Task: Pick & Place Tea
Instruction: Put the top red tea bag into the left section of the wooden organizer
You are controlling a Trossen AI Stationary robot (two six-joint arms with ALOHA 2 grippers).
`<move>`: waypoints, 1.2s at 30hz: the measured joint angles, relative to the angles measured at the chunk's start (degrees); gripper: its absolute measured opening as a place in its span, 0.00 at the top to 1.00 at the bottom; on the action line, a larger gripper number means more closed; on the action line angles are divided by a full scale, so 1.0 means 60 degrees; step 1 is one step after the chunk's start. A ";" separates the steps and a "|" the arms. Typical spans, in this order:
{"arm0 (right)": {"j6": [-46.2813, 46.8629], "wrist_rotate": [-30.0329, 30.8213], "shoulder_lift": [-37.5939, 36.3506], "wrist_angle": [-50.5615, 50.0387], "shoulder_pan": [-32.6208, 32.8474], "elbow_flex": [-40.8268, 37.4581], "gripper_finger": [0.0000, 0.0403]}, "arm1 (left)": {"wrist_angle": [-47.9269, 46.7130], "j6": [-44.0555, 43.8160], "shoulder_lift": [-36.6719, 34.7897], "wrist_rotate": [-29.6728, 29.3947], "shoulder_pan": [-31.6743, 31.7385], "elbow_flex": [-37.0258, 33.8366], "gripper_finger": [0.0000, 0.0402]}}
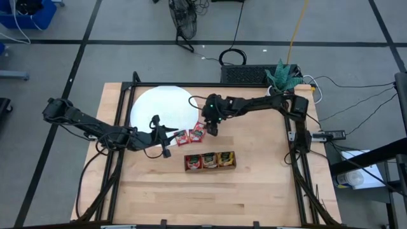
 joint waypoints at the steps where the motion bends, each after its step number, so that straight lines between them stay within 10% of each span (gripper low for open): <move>1: -0.0003 0.0021 0.0056 -0.0002 0.0019 -0.0010 0.55 | 0.0026 -0.0001 -0.0004 -0.0012 0.0002 0.0002 0.78; 14: -0.0045 -0.0310 0.0694 0.0569 0.0146 -0.0001 0.52 | -0.0003 0.0003 0.0000 -0.0111 0.0018 0.0000 0.78; 26: -0.0634 -0.0499 0.0715 0.0512 0.0146 -0.0018 0.97 | -0.0003 0.0003 0.0000 -0.0111 0.0018 0.0000 0.78; 36: -0.1010 -0.0175 0.0675 0.1507 0.0333 -0.0031 1.00 | -0.0005 0.0003 -0.0002 -0.0111 0.0018 -0.0004 0.78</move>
